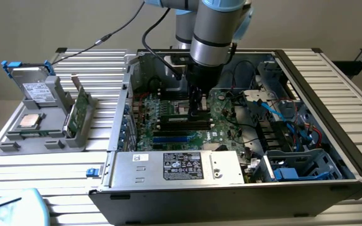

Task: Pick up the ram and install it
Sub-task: 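Insert the ram into the slot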

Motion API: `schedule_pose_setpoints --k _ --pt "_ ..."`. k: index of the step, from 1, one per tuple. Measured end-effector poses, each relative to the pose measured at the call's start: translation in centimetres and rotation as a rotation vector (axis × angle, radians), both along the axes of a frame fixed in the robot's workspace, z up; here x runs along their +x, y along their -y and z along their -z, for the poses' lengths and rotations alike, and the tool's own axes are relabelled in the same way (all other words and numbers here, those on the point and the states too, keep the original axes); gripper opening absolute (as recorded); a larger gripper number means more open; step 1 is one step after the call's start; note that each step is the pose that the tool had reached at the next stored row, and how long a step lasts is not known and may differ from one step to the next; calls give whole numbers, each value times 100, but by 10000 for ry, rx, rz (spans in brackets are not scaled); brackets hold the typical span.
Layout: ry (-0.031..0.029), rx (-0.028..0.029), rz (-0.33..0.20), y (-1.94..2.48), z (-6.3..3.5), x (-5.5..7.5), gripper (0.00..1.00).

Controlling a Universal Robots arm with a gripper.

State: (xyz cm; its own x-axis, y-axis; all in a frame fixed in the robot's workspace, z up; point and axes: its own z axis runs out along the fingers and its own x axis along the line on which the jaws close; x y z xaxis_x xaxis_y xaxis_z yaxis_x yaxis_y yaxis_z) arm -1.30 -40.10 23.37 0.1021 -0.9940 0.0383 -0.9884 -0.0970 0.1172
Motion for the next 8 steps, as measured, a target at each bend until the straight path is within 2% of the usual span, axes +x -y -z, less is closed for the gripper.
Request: schedule_pose_setpoints --k 3,8 --pt "0 -1 20 32 4 0 14" --pt "1 1 74 39 33 1 14"
